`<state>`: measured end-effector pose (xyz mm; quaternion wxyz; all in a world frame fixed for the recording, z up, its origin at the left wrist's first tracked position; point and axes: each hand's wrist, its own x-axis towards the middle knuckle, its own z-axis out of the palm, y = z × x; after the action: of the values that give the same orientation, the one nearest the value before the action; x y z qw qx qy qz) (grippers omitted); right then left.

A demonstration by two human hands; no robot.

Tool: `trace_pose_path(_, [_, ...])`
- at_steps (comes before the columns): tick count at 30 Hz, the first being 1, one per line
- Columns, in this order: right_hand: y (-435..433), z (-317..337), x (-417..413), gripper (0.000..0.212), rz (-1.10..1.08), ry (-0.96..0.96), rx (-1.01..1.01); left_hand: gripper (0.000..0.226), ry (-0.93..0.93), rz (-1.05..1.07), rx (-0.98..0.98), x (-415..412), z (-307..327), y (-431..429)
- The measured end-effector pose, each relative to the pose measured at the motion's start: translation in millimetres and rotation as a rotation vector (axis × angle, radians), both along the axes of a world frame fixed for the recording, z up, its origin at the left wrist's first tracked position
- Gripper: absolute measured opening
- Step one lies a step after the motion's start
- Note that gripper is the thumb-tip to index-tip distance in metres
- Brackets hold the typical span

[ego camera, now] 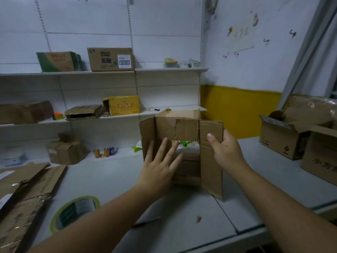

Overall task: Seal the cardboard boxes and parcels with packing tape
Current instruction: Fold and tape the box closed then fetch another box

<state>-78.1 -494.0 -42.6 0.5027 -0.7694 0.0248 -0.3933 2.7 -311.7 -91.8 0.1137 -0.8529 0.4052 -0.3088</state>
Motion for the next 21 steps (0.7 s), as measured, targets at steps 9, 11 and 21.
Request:
trace_pose_path(9, [-7,26,2,0.010,-0.077,-0.088,0.119,0.079,0.057,-0.503,-0.773,-2,26,24])
trace_pose_path(11, [-6,27,5,0.013,-0.062,-0.084,0.181,0.072,0.719,-0.514,-1.116,-12,32,22])
trace_pose_path(21, [25,22,8,0.015,-0.125,-0.075,0.166,0.108,1.308,-0.219,-1.342,-6,39,-13])
